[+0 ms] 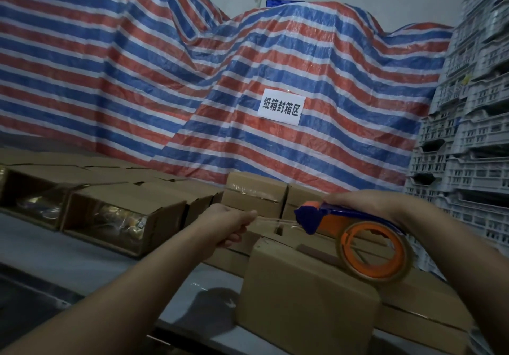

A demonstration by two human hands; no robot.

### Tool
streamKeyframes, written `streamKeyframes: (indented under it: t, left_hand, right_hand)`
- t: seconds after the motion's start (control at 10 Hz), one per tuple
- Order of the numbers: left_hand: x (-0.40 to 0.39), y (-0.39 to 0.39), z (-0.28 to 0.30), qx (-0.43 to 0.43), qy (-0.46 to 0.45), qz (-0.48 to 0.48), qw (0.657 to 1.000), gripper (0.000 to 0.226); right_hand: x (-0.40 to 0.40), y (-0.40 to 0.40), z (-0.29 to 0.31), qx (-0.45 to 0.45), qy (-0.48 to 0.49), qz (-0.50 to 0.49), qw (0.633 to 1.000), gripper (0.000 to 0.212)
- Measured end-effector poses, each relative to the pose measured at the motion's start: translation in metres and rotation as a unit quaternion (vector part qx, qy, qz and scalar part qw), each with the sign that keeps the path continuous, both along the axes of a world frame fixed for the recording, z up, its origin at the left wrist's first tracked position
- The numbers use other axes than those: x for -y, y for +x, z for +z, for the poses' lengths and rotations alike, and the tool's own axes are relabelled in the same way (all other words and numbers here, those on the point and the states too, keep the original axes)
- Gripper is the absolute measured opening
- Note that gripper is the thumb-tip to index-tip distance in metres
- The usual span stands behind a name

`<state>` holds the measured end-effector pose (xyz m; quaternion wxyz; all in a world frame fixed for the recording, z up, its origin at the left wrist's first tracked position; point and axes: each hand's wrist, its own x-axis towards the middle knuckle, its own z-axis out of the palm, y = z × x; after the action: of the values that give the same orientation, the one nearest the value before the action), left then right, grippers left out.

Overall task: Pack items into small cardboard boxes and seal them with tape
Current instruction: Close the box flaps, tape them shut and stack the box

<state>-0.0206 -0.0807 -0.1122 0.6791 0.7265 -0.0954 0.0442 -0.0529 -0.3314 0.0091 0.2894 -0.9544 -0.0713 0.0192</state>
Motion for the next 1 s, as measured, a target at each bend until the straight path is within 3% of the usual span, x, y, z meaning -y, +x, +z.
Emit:
streamKeyframes:
  t: [0.1, 0.3, 0.5, 0.7, 0.9, 1.0]
  left_hand:
    - [-0.001, 0.002, -0.003, 0.013, 0.025, 0.028, 0.999, 0.021]
    - [-0.005, 0.009, -0.014, -0.004, 0.024, 0.039, 0.999, 0.017]
    - [-0.002, 0.012, -0.024, -0.052, 0.032, 0.017, 0.998, 0.013]
    - [0.012, 0.003, -0.042, -0.186, 0.034, -0.087, 0.978, 0.023]
    - [0.022, -0.009, -0.049, -0.175, -0.024, -0.107, 0.978, 0.024]
    - [0.019, -0.011, -0.052, -0.174, 0.021, -0.107, 0.979, 0.038]
  right_hand:
    - [-0.009, 0.01, 0.001, 0.018, -0.076, -0.002, 0.997, 0.021]
    - [-0.033, 0.009, 0.007, -0.079, -0.152, -0.072, 0.983, 0.04]
    - [-0.034, 0.015, 0.007, -0.091, -0.14, -0.086, 0.982, 0.042]
    - [-0.029, 0.02, 0.006, -0.087, -0.148, -0.086, 0.981, 0.049]
    - [-0.029, 0.019, 0.007, -0.077, -0.158, -0.084, 0.981, 0.048]
    - [-0.03, 0.017, 0.007, -0.078, -0.157, -0.072, 0.982, 0.044]
